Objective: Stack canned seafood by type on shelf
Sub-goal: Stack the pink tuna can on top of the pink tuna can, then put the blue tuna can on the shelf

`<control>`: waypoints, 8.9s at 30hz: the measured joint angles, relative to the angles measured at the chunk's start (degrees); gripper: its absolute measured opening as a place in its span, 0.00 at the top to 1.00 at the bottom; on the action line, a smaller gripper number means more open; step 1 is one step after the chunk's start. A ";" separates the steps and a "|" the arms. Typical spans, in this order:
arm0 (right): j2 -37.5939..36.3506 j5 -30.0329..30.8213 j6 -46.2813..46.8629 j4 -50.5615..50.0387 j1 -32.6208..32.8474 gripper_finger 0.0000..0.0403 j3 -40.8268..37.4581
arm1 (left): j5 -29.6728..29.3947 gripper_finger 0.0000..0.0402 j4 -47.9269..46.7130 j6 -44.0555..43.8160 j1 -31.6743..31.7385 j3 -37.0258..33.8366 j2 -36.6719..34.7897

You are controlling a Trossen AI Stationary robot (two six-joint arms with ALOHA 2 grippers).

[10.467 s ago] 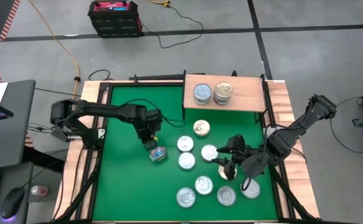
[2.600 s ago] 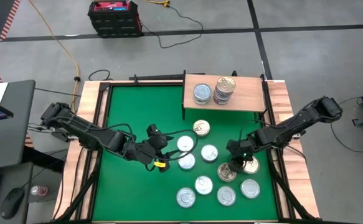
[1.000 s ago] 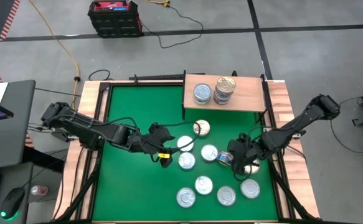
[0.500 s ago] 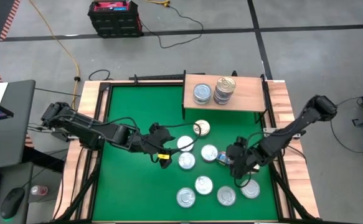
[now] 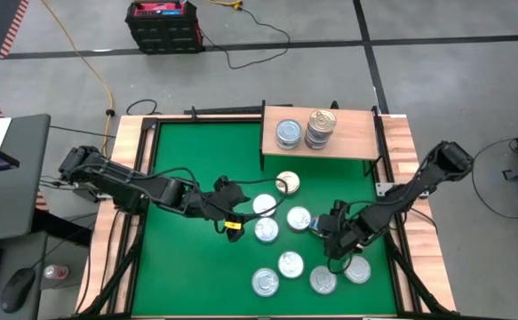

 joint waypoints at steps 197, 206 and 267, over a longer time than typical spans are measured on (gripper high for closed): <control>-2.36 22.05 17.73 22.18 10.79 0.57 12.15 | 20.12 1.00 21.02 -23.03 18.60 -19.70 16.12; -2.36 22.04 17.74 19.38 9.78 0.57 12.15 | 14.34 1.00 19.71 -13.43 18.25 -19.95 9.35; 15.43 -7.58 -12.23 34.44 -25.76 0.24 12.14 | 15.23 0.73 27.97 -19.61 21.99 -35.01 0.49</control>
